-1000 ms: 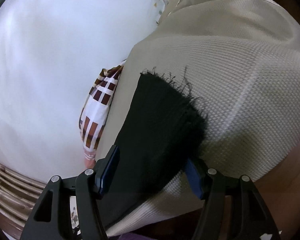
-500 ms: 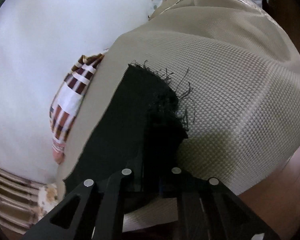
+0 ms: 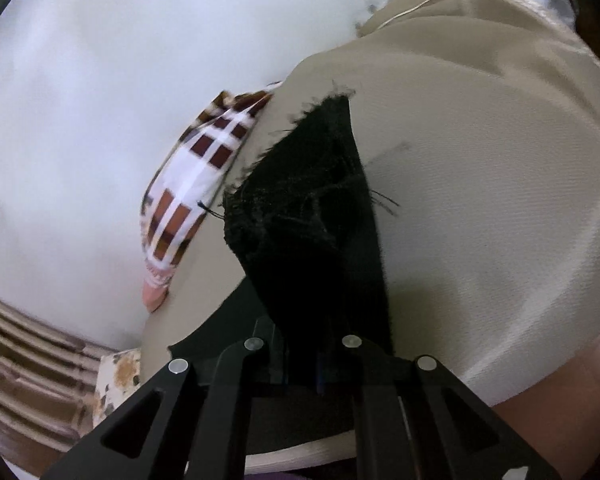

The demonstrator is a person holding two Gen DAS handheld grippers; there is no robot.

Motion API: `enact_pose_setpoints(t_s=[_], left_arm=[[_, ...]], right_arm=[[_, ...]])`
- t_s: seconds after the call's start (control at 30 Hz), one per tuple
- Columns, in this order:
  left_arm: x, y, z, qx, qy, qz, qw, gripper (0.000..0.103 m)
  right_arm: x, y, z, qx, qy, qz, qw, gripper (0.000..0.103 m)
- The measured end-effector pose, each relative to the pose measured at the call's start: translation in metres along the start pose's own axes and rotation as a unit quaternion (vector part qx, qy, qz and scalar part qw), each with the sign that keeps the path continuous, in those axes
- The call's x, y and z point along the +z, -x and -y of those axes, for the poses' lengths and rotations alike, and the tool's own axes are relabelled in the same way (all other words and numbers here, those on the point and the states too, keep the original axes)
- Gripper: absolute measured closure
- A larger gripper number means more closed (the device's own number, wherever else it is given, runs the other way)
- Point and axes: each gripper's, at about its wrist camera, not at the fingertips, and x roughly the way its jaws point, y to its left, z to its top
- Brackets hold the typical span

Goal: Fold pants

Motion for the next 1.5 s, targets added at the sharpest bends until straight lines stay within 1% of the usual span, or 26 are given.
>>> enact_pose_setpoints(t_s=[0.2, 0.47, 0.57, 0.7, 0.87, 1.03, 1.13, 1.5], left_arm=[[-0.002, -0.005, -0.003, 0.017, 0.0, -0.008, 0.9998, 0.005], [-0.005, -0.007, 0.003, 0.046, -0.025, -0.011, 0.9986, 0.005], [-0.007, -0.009, 0.007, 0.055, -0.039, -0.014, 0.9976, 0.005], [-0.01, -0.014, 0.014, 0.07, -0.061, -0.021, 0.9955, 0.005], [-0.012, -0.018, 0.022, 0.088, -0.089, -0.031, 0.9917, 0.005], [-0.015, -0.021, 0.027, 0.097, -0.107, -0.035, 0.9889, 0.005], [-0.016, -0.022, 0.027, 0.099, -0.109, -0.036, 0.9884, 0.005], [-0.014, -0.026, 0.022, 0.102, -0.098, -0.047, 0.9888, 0.005]], right_arm=[[-0.017, -0.029, -0.035, 0.026, 0.02, -0.039, 0.999, 0.093], [-0.053, -0.083, -0.088, 0.06, 0.046, -0.104, 0.992, 0.093], [-0.07, -0.106, -0.111, 0.077, 0.06, -0.134, 0.986, 0.093], [-0.094, -0.13, -0.137, 0.087, 0.08, -0.171, 0.978, 0.093], [-0.124, -0.152, -0.158, 0.098, 0.096, -0.212, 0.968, 0.093], [-0.146, -0.166, -0.171, 0.099, 0.11, -0.24, 0.959, 0.093], [-0.154, -0.171, -0.172, 0.094, 0.115, -0.248, 0.957, 0.093], [-0.156, -0.174, -0.168, 0.092, 0.113, -0.253, 0.957, 0.093]])
